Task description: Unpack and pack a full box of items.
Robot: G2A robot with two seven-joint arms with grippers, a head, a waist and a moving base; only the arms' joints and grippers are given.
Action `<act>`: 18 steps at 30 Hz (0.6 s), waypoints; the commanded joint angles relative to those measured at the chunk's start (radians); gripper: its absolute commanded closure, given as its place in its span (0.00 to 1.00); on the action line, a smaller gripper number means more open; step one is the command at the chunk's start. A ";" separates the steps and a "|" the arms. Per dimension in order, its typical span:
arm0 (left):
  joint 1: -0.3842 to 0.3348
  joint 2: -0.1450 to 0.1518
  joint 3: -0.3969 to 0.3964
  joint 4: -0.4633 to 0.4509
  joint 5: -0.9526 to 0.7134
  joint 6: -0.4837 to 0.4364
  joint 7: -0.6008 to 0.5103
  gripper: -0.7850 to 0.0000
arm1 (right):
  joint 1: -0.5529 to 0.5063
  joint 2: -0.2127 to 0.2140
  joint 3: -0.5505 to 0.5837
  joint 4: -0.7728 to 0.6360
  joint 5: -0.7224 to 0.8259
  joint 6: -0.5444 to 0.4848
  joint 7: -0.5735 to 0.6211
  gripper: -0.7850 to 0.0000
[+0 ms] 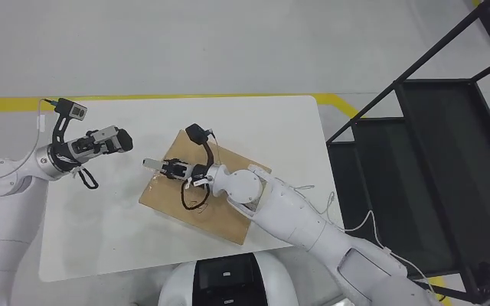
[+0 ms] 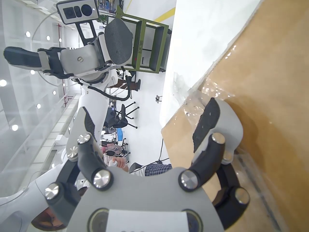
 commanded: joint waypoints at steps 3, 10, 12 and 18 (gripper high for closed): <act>0.006 -0.001 -0.001 -0.011 0.005 0.007 0.002 0.00 | -0.039 0.011 0.036 -0.059 0.009 -0.036 0.034 0.00; -0.011 -0.010 0.012 -0.003 -0.007 0.004 0.001 0.00 | -0.243 0.090 0.204 -0.292 -0.084 0.016 0.155 0.00; -0.021 -0.014 0.028 -0.009 -0.007 0.015 -0.023 0.00 | -0.324 0.115 0.271 -0.376 -0.114 0.035 0.191 0.00; -0.070 -0.036 0.113 -0.037 -0.017 0.043 -0.111 0.00 | -0.546 0.171 0.449 -0.539 -0.147 0.052 0.281 0.00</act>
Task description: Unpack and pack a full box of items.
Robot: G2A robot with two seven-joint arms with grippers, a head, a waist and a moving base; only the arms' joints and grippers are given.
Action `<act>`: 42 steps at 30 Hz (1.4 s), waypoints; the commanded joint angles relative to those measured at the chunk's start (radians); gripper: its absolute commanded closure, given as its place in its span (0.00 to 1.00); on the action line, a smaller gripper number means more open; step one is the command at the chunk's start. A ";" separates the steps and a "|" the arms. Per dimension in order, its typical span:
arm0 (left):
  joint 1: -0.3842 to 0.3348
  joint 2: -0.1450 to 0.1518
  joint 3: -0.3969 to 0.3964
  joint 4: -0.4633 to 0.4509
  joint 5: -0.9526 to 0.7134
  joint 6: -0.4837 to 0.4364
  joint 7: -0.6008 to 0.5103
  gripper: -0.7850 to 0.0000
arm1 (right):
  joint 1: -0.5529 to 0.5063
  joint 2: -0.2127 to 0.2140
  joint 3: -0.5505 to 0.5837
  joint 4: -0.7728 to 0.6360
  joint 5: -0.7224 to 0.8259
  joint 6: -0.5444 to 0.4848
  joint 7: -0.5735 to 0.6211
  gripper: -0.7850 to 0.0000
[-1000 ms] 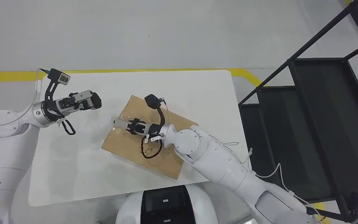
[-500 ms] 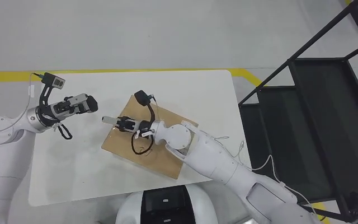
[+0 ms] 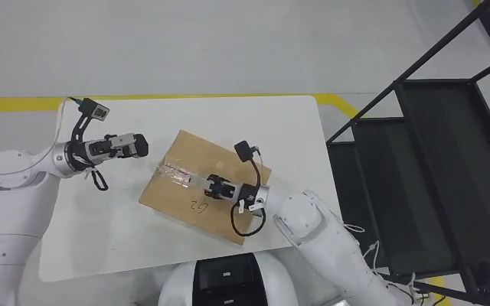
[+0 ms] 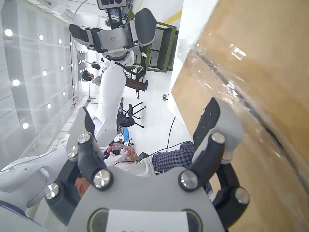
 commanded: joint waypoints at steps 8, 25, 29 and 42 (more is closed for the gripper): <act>-0.092 -0.051 0.198 -0.027 0.077 0.063 -0.060 0.00 | -0.194 0.038 0.169 -0.039 0.070 -0.079 0.055 0.00; -0.253 -0.184 0.525 0.011 0.149 0.081 -0.096 0.00 | -0.454 0.084 0.477 -0.071 0.248 -0.251 0.091 0.00; -0.272 -0.213 0.576 0.051 0.120 0.093 -0.109 0.00 | -0.479 0.089 0.510 -0.058 0.289 -0.271 0.100 0.00; -0.325 -0.230 0.590 0.214 0.180 0.077 -0.092 0.00 | -0.496 0.099 0.528 -0.060 0.266 -0.276 0.082 0.00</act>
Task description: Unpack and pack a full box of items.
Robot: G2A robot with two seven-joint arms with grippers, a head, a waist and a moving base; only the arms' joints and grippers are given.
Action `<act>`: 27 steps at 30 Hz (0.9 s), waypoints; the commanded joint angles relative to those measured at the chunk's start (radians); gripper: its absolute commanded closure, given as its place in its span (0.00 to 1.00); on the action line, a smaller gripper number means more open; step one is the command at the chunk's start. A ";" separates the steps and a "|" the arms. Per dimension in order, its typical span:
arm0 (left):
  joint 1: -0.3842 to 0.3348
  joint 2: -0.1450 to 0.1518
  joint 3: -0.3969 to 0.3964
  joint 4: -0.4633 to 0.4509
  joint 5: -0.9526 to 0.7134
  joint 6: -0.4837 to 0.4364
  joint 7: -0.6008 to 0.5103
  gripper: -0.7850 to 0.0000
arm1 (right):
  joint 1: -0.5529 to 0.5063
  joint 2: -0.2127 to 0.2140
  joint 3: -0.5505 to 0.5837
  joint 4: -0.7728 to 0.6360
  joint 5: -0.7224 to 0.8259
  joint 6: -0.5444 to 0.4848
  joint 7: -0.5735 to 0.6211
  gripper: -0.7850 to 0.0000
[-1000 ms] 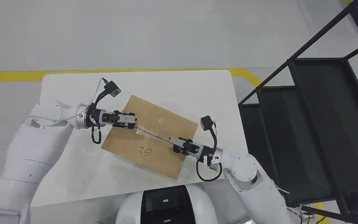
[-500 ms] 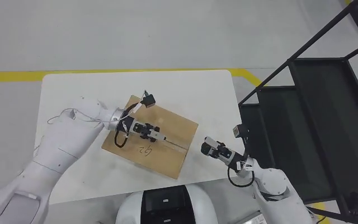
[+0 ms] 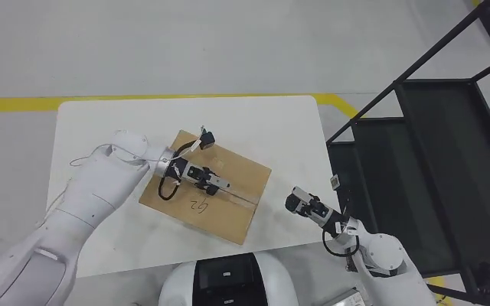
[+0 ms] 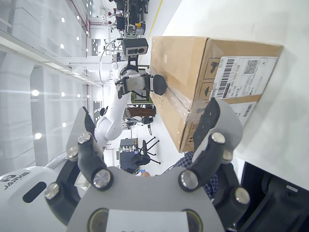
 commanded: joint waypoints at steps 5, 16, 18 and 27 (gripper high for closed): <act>0.005 0.043 -0.085 0.022 0.024 -0.018 0.019 0.00 | -0.002 0.001 -0.025 -0.014 -0.013 -0.001 -0.015 0.00; 0.090 0.147 -0.269 -0.019 0.122 0.022 -0.012 0.00 | -0.008 0.008 -0.012 -0.012 -0.003 -0.008 -0.026 0.00; 0.107 0.163 -0.304 -0.020 0.137 0.036 0.001 0.00 | -0.010 0.009 -0.012 -0.014 -0.002 -0.010 -0.032 0.00; 0.178 0.217 -0.481 -0.038 0.098 0.036 0.099 0.00 | -0.006 0.012 -0.007 -0.019 0.031 -0.034 -0.043 0.00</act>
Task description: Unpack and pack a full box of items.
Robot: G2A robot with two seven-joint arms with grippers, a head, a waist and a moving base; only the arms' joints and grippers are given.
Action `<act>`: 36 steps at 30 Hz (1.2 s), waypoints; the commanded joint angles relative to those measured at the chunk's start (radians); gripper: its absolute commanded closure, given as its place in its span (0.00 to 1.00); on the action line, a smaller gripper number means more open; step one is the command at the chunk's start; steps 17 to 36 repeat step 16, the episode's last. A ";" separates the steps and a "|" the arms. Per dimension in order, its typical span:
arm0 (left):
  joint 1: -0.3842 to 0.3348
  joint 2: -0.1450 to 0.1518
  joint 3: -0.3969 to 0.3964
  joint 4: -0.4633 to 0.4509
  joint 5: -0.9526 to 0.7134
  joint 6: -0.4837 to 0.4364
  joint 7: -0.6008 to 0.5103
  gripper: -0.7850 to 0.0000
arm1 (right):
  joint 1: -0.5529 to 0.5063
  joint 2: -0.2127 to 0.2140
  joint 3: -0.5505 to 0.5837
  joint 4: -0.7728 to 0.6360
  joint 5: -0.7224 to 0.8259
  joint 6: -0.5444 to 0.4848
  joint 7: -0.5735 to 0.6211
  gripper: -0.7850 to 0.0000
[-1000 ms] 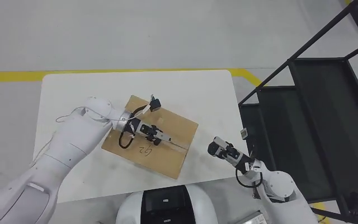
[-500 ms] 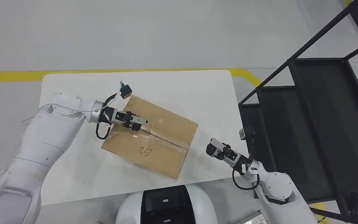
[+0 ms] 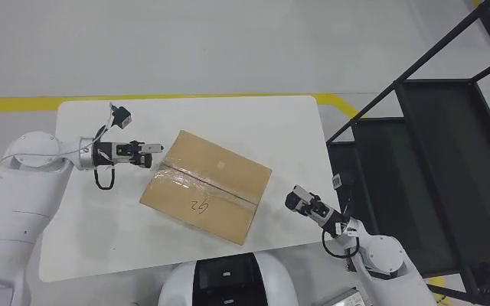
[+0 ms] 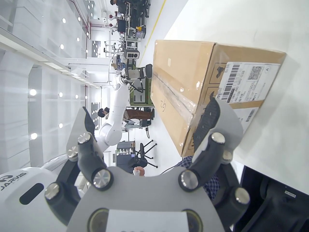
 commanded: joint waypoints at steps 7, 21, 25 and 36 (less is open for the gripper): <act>0.051 0.016 -0.091 -0.016 -0.074 -0.011 0.094 0.00 | 0.049 0.000 -0.016 0.045 0.045 -0.025 -0.010 0.00; 0.079 0.013 -0.115 -0.057 -0.151 -0.044 0.124 0.00 | 0.053 0.000 -0.019 0.049 0.047 -0.028 -0.013 0.00; 0.079 0.013 -0.115 -0.057 -0.151 -0.044 0.124 0.00 | 0.053 0.000 -0.019 0.049 0.047 -0.028 -0.013 0.00; 0.079 0.013 -0.115 -0.057 -0.151 -0.044 0.124 0.00 | 0.053 0.000 -0.019 0.049 0.047 -0.028 -0.013 0.00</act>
